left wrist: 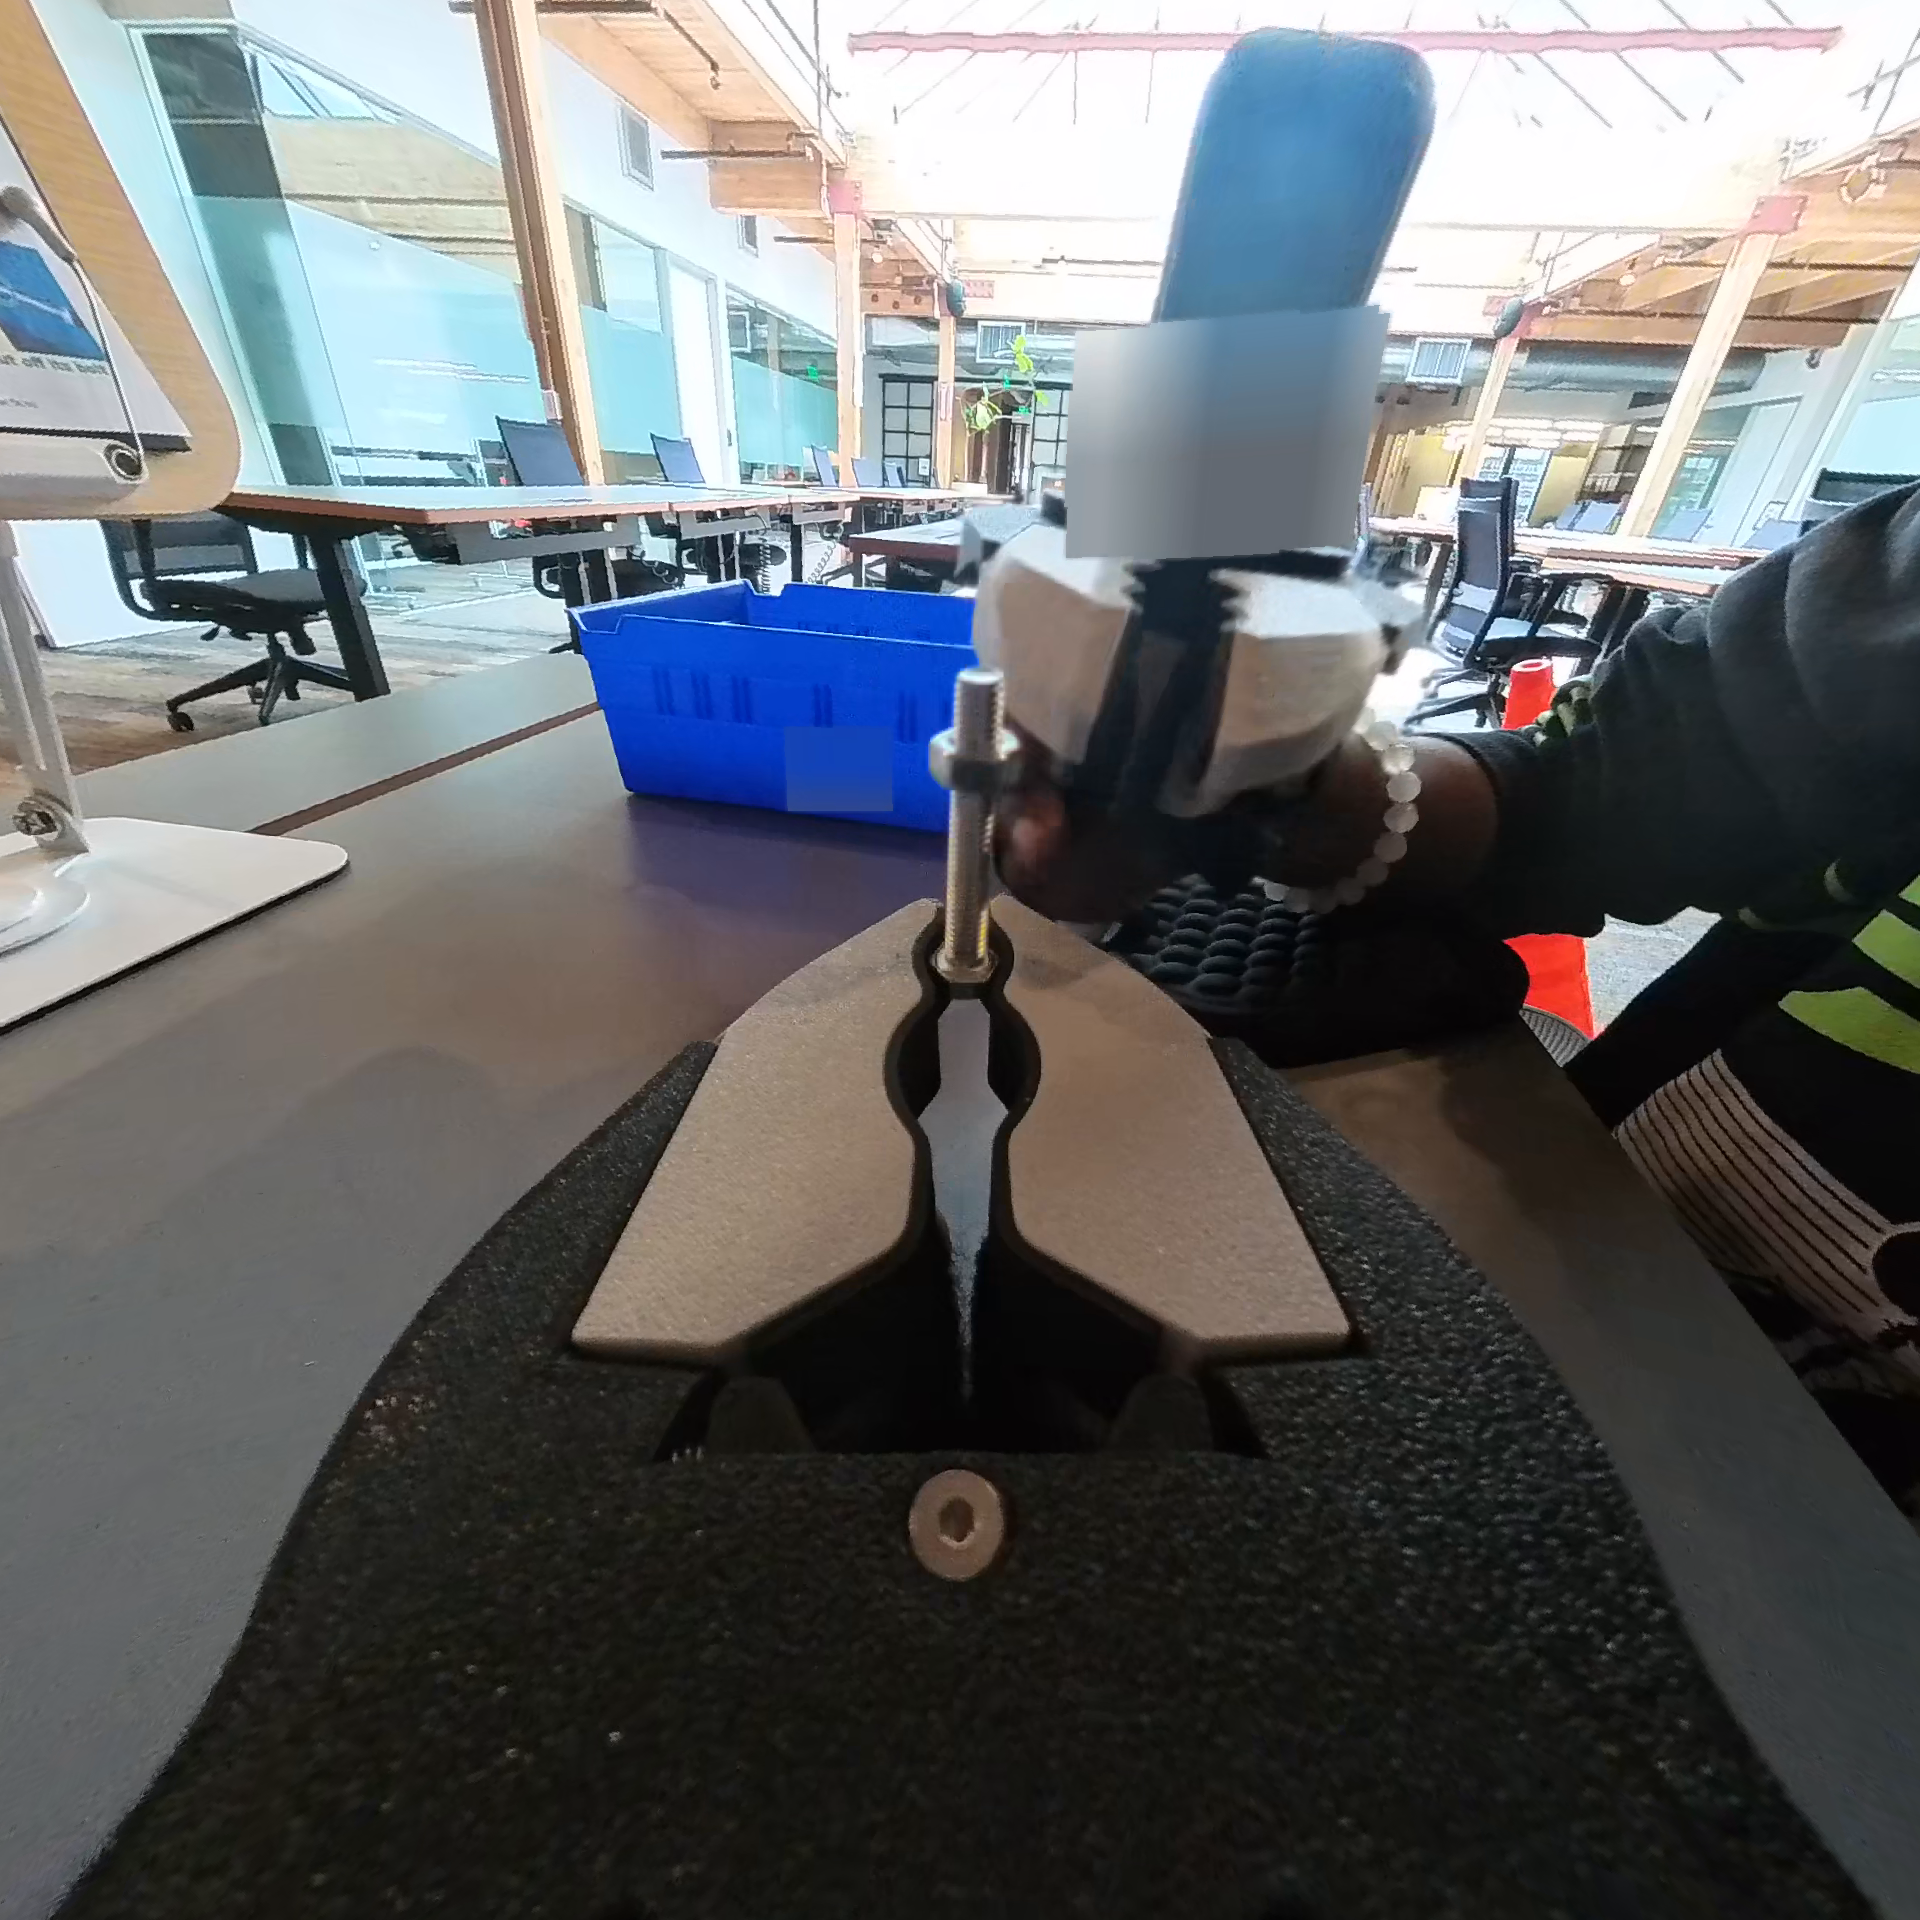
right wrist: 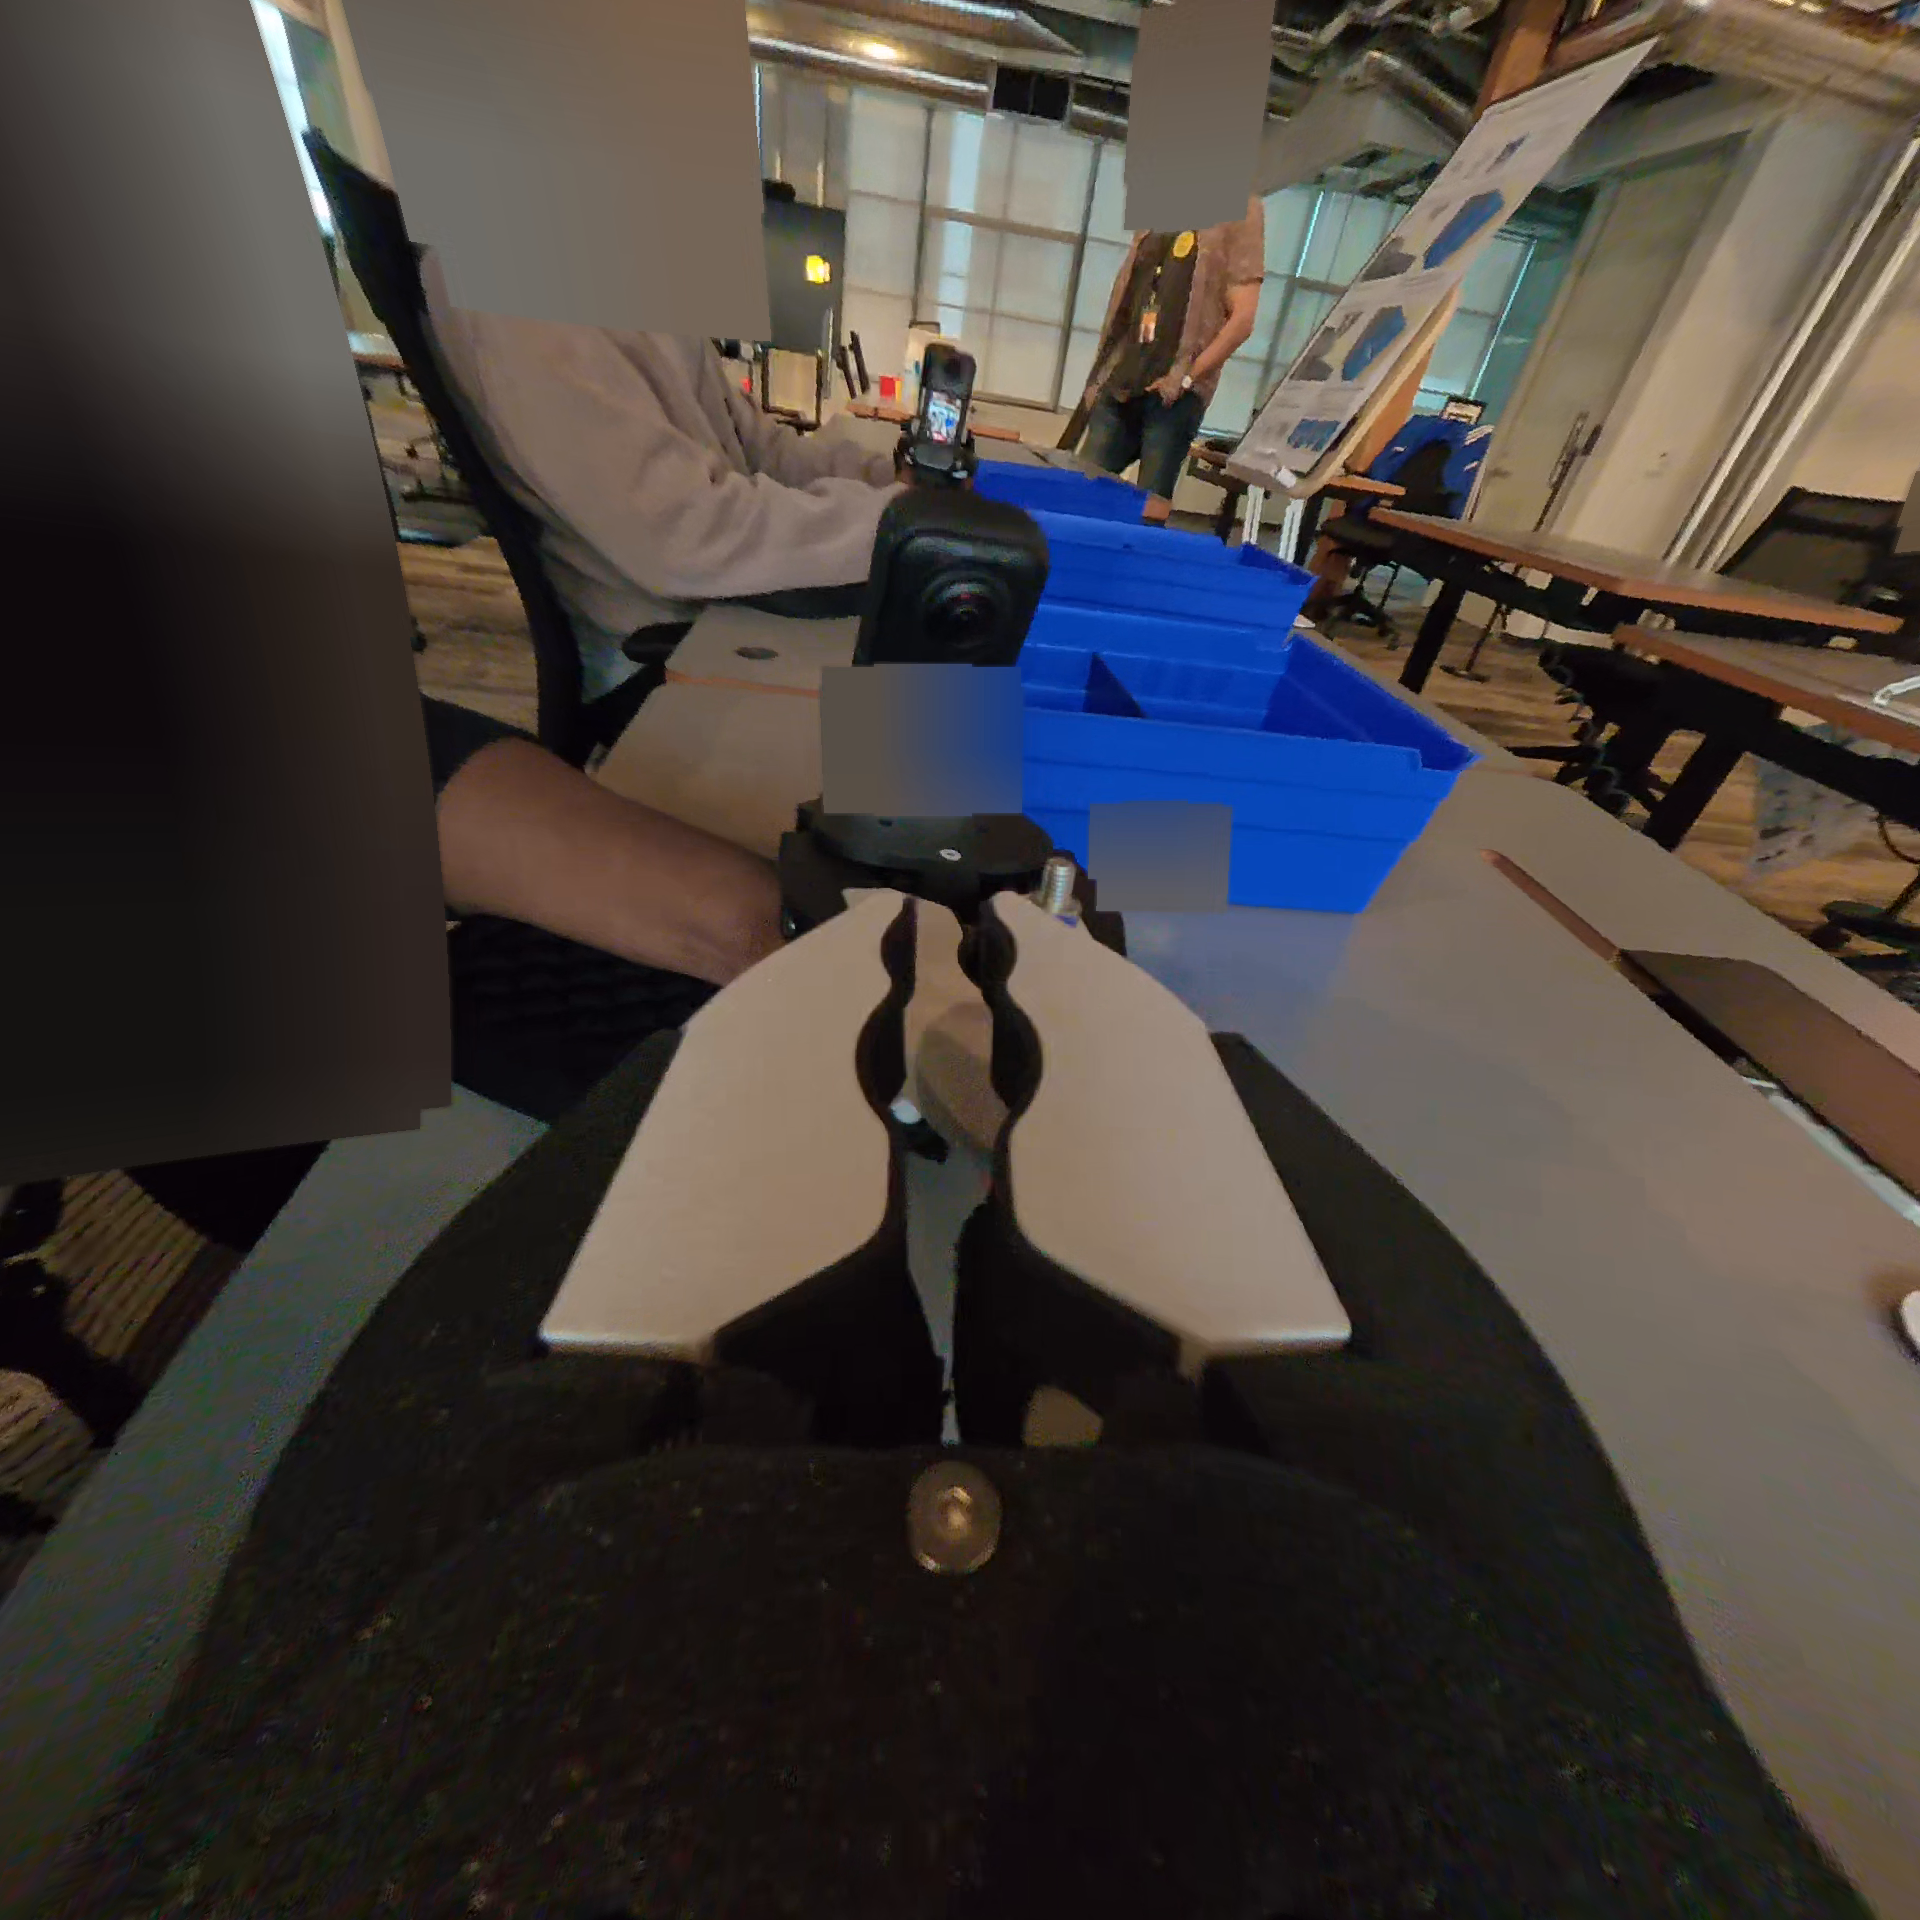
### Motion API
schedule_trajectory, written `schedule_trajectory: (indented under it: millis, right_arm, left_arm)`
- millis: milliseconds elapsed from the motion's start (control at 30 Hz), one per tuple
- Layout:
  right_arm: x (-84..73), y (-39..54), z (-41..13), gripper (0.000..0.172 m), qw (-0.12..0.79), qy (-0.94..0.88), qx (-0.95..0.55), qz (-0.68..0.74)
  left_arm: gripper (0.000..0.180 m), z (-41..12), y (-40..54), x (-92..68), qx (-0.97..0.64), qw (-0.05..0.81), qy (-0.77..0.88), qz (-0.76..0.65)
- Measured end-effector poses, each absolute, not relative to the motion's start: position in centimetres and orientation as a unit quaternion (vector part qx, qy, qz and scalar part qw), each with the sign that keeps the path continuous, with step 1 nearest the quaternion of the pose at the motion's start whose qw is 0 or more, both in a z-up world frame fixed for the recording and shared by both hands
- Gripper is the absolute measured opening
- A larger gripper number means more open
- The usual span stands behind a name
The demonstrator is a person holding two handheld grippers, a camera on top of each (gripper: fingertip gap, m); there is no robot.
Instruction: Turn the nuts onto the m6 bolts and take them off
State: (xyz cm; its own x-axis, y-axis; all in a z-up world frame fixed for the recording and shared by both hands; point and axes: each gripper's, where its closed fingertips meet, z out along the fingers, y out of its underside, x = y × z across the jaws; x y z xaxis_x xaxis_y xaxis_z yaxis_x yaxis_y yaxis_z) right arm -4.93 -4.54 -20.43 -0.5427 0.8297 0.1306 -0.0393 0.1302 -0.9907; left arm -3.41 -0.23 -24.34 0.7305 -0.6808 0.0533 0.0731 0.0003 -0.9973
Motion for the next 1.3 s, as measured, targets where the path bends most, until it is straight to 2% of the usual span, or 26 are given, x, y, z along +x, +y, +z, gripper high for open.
schedule_trajectory:
  millis: [67,167,200,233,267,333,433,500,567,600,633,700,833,1033,1300]
  right_arm:
    - [-5.0,-4.2,-20.2,0.011,0.366,-0.645,-0.311,0.594]
    - [-5.6,-3.8,-20.6,0.043,0.390,-0.643,-0.318,0.577]
    - [-5.7,-3.9,-20.7,0.049,0.390,-0.647,-0.316,0.573]
    - [-5.6,-4.2,-20.9,0.048,0.385,-0.654,-0.313,0.571]
    - [-5.5,-4.4,-21.0,0.039,0.383,-0.658,-0.310,0.569]
    - [-5.0,-4.5,-20.7,0.011,0.376,-0.660,-0.300,0.576]
    - [-5.1,-4.1,-20.2,0.014,0.371,-0.645,-0.312,0.590]
    - [-5.5,-3.7,-20.3,0.038,0.393,-0.640,-0.317,0.580]
    - [-5.7,-3.9,-20.7,0.048,0.394,-0.646,-0.316,0.572]
    - [-5.6,-4.2,-20.9,0.048,0.388,-0.652,-0.313,0.571]
    - [-5.5,-4.4,-21.0,0.039,0.383,-0.658,-0.309,0.570]
    - [-4.8,-4.8,-20.7,0.007,0.367,-0.666,-0.294,0.580]
    - [-4.9,-4.0,-20.7,0.008,0.362,-0.655,-0.313,0.585]
    - [-6.1,-3.1,-22.1,0.022,0.385,-0.661,-0.344,0.544]
    - [-6.4,-3.2,-22.2,0.013,0.380,-0.658,-0.352,0.546]
  left_arm:
    - [0.004,-24.3,-0.2,-3.4,-0.649,0.667,0.234,-0.283]
    - [0.004,-24.4,-0.2,-3.4,-0.649,0.667,0.236,-0.282]
    - [0.004,-24.4,-0.2,-3.4,-0.648,0.667,0.235,-0.282]
    - [0.004,-24.3,-0.2,-3.4,-0.649,0.667,0.234,-0.282]
    - [0.004,-24.3,-0.2,-3.4,-0.649,0.667,0.234,-0.282]
    - [0.004,-24.3,-0.2,-3.4,-0.648,0.667,0.235,-0.281]
    - [0.004,-24.4,-0.2,-3.4,-0.649,0.667,0.235,-0.281]
    - [0.004,-24.4,-0.2,-3.4,-0.649,0.667,0.236,-0.281]
    - [0.004,-24.4,-0.2,-3.4,-0.649,0.667,0.235,-0.281]
    - [0.004,-24.4,-0.2,-3.4,-0.649,0.667,0.234,-0.282]
    - [0.004,-24.4,-0.2,-3.4,-0.649,0.667,0.235,-0.281]
    - [0.004,-24.4,-0.2,-3.4,-0.649,0.667,0.235,-0.280]
    - [0.004,-24.4,-0.2,-3.4,-0.649,0.667,0.235,-0.280]
    - [0.004,-24.4,-0.2,-3.4,-0.649,0.667,0.235,-0.279]
    - [0.004,-24.4,-0.1,-3.3,-0.650,0.666,0.237,-0.277]
